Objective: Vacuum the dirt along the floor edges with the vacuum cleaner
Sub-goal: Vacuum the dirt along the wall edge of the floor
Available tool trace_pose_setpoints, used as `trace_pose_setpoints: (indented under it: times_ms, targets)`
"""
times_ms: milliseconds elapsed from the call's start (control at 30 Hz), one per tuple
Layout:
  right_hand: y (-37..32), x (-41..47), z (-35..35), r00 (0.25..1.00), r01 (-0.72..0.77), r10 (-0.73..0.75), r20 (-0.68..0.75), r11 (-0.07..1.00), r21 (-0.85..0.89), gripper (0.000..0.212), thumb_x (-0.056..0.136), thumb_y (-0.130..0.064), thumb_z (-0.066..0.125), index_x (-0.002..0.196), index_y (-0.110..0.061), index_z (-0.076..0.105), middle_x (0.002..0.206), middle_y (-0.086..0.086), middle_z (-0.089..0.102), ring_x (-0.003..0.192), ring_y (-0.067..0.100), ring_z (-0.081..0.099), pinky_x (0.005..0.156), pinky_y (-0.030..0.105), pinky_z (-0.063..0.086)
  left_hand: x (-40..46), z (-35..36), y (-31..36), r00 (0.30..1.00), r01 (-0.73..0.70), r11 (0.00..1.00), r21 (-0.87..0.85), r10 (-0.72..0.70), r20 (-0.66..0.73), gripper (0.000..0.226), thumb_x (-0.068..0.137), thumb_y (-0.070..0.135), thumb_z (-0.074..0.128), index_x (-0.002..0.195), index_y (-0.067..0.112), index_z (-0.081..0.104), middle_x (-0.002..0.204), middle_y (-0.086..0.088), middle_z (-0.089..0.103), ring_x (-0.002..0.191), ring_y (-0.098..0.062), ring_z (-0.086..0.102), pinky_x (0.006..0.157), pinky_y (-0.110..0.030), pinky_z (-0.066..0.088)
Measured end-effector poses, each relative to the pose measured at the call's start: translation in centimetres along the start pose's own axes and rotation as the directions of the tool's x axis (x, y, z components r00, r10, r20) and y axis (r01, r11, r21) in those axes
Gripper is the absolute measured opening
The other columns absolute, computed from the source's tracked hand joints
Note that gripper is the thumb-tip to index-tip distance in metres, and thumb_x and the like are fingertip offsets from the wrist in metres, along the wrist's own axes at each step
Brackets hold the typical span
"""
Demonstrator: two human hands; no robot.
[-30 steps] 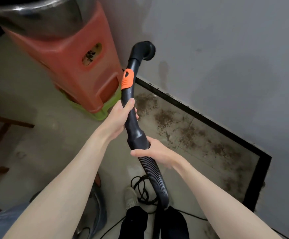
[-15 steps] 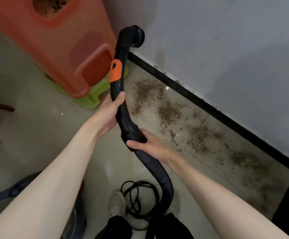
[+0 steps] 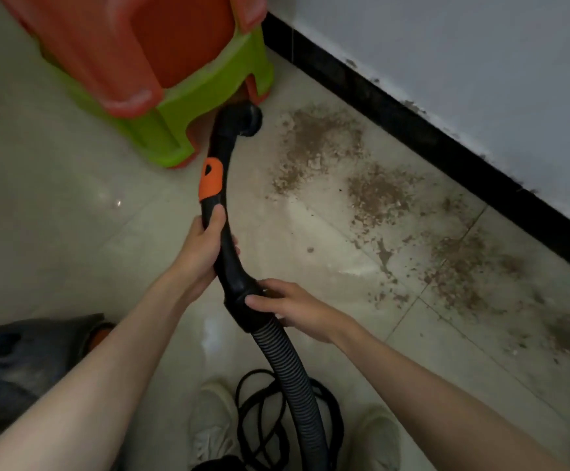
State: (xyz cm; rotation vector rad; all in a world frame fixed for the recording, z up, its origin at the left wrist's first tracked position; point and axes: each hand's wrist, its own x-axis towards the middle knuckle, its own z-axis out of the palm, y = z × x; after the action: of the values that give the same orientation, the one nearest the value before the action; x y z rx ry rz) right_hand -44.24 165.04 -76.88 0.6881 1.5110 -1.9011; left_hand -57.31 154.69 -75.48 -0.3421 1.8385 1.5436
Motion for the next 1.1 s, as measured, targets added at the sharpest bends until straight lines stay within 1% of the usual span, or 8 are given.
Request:
trace_pose_setpoints:
  times_ms: [200,333,433,533,700,767,900,1100]
  targets:
    - [2.0,4.8,-0.4,0.997,0.052,-0.046,0.068,0.994,-0.091,0.034,0.098,-0.03,0.057,0.125,-0.01,0.058,0.118,0.007,0.063,0.115,0.023,0.06,0.101,0.038,0.049,3.0,-2.2,-5.4,0.997,0.054,0.992,0.11,-0.047,-0.064,0.039,0.1,0.044,0.037,0.116,0.009,0.043,0.079,-0.006,0.053,0.07,-0.016,0.051,0.065,-0.028,0.043]
    - [2.8,7.7,0.8,0.991,0.126,-0.114,0.072,0.973,-0.192,0.036,0.095,-0.031,0.061,0.125,-0.012,0.053,0.113,0.004,0.062,0.106,0.021,0.062,0.093,0.03,0.05,4.7,-1.8,-7.4,0.993,0.109,0.994,-0.004,-0.109,-0.054,0.041,0.1,0.043,0.037,0.118,0.007,0.043,0.083,-0.007,0.052,0.076,-0.018,0.053,0.078,-0.034,0.047]
    - [4.0,9.1,1.9,0.986,0.164,-0.166,0.022,0.932,-0.324,0.04,0.099,-0.032,0.053,0.131,-0.009,0.045,0.115,0.007,0.06,0.099,0.019,0.06,0.083,0.028,0.049,5.5,-2.2,-8.2,0.986,0.158,0.98,-0.122,-0.162,-0.022,0.037,0.099,0.041,0.043,0.115,0.008,0.047,0.089,-0.007,0.054,0.084,-0.019,0.054,0.087,-0.036,0.046]
    - [4.7,9.4,2.3,0.97,0.209,-0.243,-0.018,0.869,-0.448,0.04,0.101,-0.033,0.047,0.132,-0.009,0.043,0.107,0.002,0.058,0.095,0.018,0.059,0.073,0.025,0.046,6.4,-2.5,-8.0,0.987,0.158,0.975,-0.154,-0.158,0.013,0.029,0.097,0.037,0.049,0.112,0.011,0.049,0.088,-0.007,0.056,0.084,-0.018,0.055,0.076,-0.031,0.047]
    - [5.1,8.5,0.2,0.967,0.208,-0.255,-0.016,0.82,-0.533,0.033,0.099,-0.033,0.049,0.126,-0.013,0.046,0.105,0.001,0.059,0.09,0.016,0.058,0.068,0.022,0.044,8.2,-1.1,-7.2,0.999,0.04,0.998,0.057,-0.039,-0.019,0.04,0.096,0.046,0.047,0.097,0.007,0.051,0.084,-0.006,0.053,0.075,-0.017,0.053,0.065,-0.027,0.045]
    - [5.1,8.3,-0.4,0.963,0.174,-0.256,-0.083,0.828,-0.533,0.033,0.098,-0.035,0.05,0.123,-0.013,0.049,0.105,0.004,0.061,0.091,0.02,0.061,0.071,0.026,0.047,8.8,-0.2,-7.3,1.0,0.022,0.996,0.092,-0.023,0.006,0.046,0.097,0.048,0.045,0.102,0.003,0.049,0.083,-0.006,0.051,0.073,-0.018,0.052,0.062,-0.027,0.045]
    - [4.9,8.3,-1.3,0.935,0.158,-0.304,-0.181,0.816,-0.556,0.036,0.099,-0.05,0.045,0.109,-0.016,0.051,0.091,0.0,0.061,0.082,0.019,0.061,0.064,0.025,0.045,9.7,1.9,-7.3,0.999,-0.001,0.993,0.12,-0.005,0.053,0.046,0.098,0.048,0.042,0.107,0.004,0.048,0.082,-0.005,0.052,0.072,-0.016,0.052,0.061,-0.026,0.044]
    - [3.4,9.8,-3.7,0.929,0.129,-0.31,-0.204,0.786,-0.605,0.035,0.099,-0.052,0.043,0.104,-0.018,0.048,0.089,0.003,0.065,0.081,0.022,0.065,0.068,0.034,0.05,11.8,3.5,-6.4,1.0,-0.012,0.997,0.075,0.011,0.007,0.048,0.098,0.048,0.042,0.114,0.003,0.047,0.086,-0.005,0.053,0.074,-0.017,0.053,0.061,-0.027,0.044]
